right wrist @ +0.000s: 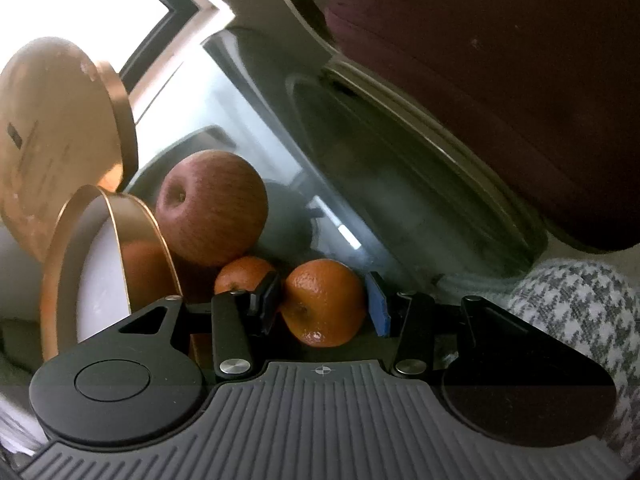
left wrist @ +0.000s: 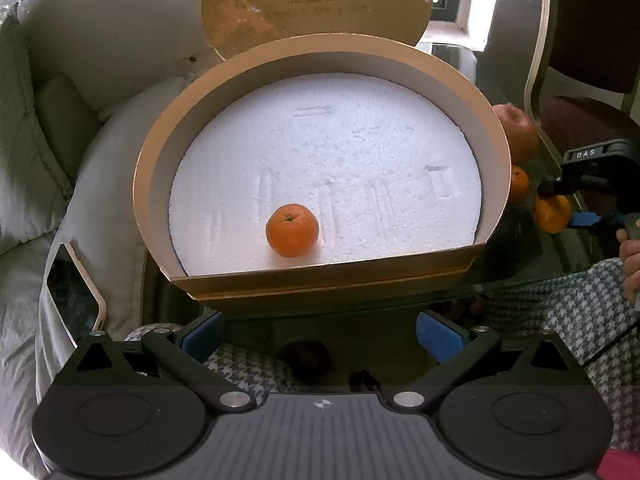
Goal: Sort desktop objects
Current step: 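Grasp a second mandarin with the right gripper and carry it into the box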
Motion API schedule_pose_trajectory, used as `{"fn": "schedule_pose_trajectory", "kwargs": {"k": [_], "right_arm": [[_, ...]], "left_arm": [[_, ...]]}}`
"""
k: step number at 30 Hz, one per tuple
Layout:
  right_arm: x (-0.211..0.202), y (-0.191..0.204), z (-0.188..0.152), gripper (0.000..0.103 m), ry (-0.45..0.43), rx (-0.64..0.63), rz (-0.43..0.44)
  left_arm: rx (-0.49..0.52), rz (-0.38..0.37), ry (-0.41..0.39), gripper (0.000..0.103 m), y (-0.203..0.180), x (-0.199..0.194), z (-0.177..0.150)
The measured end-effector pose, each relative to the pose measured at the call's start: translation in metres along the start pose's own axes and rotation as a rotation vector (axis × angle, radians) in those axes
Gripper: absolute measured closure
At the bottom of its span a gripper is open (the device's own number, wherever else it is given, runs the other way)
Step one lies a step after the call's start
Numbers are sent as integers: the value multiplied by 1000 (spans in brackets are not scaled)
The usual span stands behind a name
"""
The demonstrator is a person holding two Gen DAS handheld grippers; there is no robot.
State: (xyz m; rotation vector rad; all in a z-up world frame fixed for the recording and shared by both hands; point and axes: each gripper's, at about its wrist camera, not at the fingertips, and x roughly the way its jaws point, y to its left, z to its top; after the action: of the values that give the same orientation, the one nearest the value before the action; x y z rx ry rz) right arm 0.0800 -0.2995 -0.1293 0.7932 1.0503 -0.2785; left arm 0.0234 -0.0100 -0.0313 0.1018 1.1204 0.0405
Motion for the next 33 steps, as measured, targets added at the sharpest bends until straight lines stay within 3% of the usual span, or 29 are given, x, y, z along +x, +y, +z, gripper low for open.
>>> {"fn": "schedule_pose_trajectory", "kwargs": {"k": [10,17,21,27,33], "right_arm": [[-9,4,-6,55,-3,-28,1],[-43,20,-10,55,-41,-76,50],[-69,58,-18,55,-84,-193,112],[-76,130,-56,55,-81,-481,168],[-38,171,-99,55,50,-655,143]], "left_arm": [[-30,-9,-17,1,8,-7,-4],[-62,-26,-49,1,21,-12,-5],[-121,-9,-73,1,43,-14,-5],[-203,17,-68,1,74,-10,-12],[-248,21,-44,1,91,-5,-23]]}}
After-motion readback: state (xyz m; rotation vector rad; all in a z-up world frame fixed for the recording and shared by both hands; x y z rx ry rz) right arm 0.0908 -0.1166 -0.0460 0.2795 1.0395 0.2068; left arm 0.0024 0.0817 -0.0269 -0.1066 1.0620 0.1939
